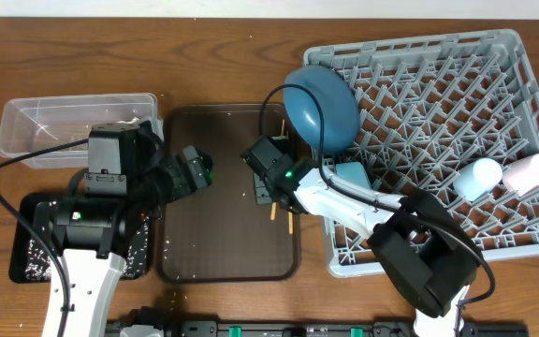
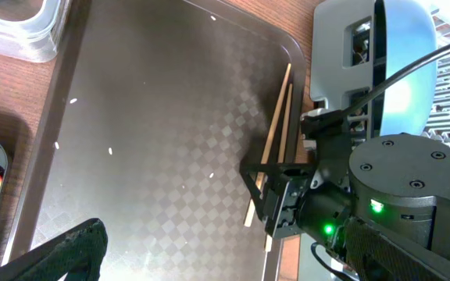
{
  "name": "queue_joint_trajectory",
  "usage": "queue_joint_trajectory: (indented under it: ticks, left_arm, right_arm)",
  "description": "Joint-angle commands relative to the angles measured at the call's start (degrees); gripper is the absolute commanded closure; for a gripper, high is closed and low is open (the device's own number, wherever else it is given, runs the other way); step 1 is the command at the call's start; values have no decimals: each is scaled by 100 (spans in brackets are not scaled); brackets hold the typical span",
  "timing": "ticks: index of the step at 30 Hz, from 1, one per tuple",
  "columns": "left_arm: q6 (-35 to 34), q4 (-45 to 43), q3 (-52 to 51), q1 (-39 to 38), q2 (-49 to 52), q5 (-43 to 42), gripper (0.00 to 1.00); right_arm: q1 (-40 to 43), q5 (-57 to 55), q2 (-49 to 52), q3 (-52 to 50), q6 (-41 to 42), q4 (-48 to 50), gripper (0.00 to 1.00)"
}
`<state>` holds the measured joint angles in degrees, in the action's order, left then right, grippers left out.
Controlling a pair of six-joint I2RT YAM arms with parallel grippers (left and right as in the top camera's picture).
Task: Sort waste into correct bins and load items into the dishwasher rack
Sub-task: 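Reach the right gripper to the wooden chopsticks on the brown tray and grasp, then lift the chopsticks right and drop them into the dish rack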
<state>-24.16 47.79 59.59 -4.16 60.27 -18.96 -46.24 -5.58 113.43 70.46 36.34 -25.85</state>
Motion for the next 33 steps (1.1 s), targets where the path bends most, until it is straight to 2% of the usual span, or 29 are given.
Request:
queue_joint_trajectory:
  ticks: [1,8,12,17,20,22,25,27,33]
  left_arm:
    - [57,17,33,24,7,15,2]
    - [57,17,33,24,7,15,2]
    - [57,15,33,24,7,15,2]
    - [57,17,33,24,7,15,2]
    - [57,17,33,24,7,15,2]
    - [57,17,33,24,7,15,2]
    - [57,17,33,24,7,15,2]
    - [57,17,33,24,7,15,2]
    - [57,17,33,24,7,15,2]
  right_arm:
    - [-20,129,70,50,-170,-50,64]
    - [-90,-852,-210,280,-293,-538,60]
    - [-92,-612,-173,269,-122,-570,61]
    - [-105,-363,120,260,492,-612,65]
    - [-92,-297,356,262,708,-529,71]
    - [-63,-140,391,262,688,-450,81]
    - [-57,-125,391,262,684,-435,90]
    - [-72,-125,391,262,651,-442,99]
    - [-72,-122,350,380,254,-463,99]
